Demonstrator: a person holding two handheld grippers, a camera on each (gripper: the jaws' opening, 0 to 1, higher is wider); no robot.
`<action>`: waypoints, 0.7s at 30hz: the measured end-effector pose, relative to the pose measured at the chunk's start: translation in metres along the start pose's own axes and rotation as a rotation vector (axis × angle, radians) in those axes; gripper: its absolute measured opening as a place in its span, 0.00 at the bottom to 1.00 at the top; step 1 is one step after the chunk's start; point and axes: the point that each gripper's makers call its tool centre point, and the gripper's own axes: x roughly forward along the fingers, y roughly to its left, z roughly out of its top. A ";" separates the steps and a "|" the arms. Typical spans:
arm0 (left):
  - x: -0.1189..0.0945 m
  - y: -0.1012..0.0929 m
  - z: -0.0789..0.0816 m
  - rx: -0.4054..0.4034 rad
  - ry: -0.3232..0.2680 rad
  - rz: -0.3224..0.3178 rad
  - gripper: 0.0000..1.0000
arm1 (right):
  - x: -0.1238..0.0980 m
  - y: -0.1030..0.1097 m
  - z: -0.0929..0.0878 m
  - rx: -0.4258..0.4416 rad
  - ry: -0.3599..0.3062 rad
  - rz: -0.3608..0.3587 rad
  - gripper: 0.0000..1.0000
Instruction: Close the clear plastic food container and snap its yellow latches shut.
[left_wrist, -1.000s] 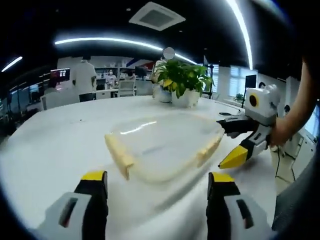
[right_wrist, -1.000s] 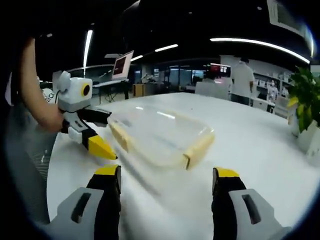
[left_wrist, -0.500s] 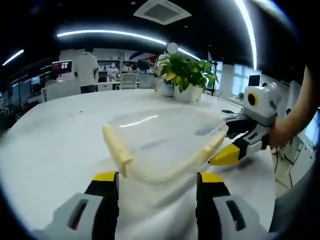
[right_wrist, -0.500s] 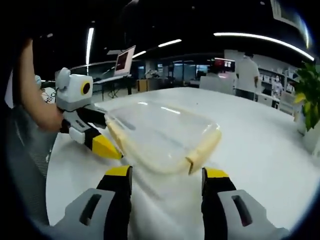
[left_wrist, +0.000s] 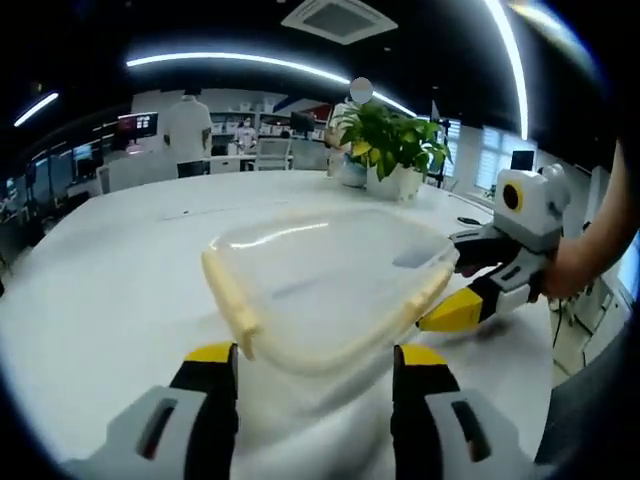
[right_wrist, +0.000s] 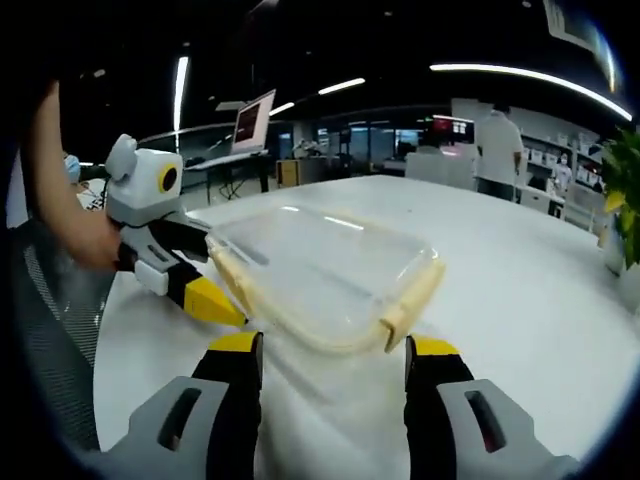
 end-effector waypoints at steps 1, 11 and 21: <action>-0.002 0.004 -0.001 0.004 0.005 -0.003 0.56 | 0.003 0.003 0.001 -0.001 0.002 0.001 0.55; -0.016 0.039 -0.006 -0.007 0.029 -0.013 0.55 | 0.031 0.021 0.015 0.021 0.013 -0.007 0.54; -0.024 0.075 -0.005 -0.008 0.049 -0.039 0.51 | 0.061 0.033 0.027 0.027 0.020 -0.039 0.54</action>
